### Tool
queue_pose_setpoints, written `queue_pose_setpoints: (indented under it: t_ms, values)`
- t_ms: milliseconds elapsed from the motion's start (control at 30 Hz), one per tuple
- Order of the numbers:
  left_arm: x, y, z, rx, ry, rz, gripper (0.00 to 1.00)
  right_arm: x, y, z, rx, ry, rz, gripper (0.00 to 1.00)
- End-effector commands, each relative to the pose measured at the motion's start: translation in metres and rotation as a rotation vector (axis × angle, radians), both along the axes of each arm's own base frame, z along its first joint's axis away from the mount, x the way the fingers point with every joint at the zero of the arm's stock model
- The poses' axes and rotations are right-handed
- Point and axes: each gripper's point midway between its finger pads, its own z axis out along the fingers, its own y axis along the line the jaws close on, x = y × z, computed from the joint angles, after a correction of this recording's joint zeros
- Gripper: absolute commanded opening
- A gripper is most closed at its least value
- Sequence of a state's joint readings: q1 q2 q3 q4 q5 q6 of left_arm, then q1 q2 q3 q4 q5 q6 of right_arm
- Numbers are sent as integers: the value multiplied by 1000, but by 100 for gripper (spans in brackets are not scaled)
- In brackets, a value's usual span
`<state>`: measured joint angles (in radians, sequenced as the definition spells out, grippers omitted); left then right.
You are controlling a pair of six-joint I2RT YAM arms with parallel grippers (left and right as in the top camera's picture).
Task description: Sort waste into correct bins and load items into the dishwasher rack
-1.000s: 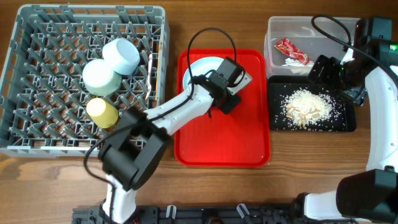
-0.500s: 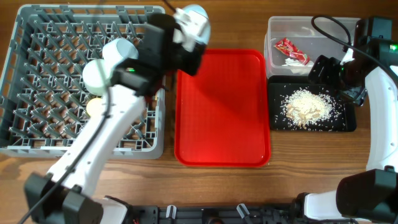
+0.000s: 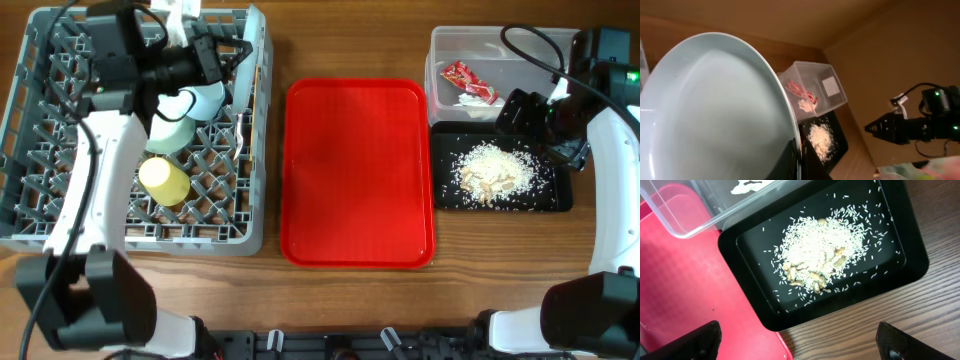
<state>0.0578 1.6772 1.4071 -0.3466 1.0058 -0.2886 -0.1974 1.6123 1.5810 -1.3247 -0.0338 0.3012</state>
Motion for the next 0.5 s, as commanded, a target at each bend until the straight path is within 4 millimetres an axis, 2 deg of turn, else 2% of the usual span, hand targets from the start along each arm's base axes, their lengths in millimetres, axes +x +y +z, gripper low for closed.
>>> queue_pose_setpoints:
  t_ms: [0, 100, 133, 200, 233, 267, 367, 467]
  values:
    - [1, -4, -14, -55, 53, -54, 4, 1, 2, 11, 2, -35, 14, 100]
    - [12, 4, -34, -8, 89, 12, 4, 2, 2, 11, 2, -39, 14, 100]
    - [20, 12, -43, 42, 103, 78, 9, 1, 2, 11, 1, -38, 15, 100]
    - [28, 25, -55, 108, 120, 162, 51, 2, 2, 12, 1, -42, 15, 100]
    - [29, 25, -55, 110, 120, 165, 81, 3, 1, 12, 0, -44, 16, 100]
    - [29, 25, -55, 111, 116, 164, 100, 4, 1, 12, 0, -48, 16, 100]
    - [30, 28, -53, 111, 112, 170, 100, 12, 8, 14, 37, -85, 43, 100]
    - [32, 43, -49, 119, 99, 207, 100, 30, 41, 26, 186, -196, 205, 100]
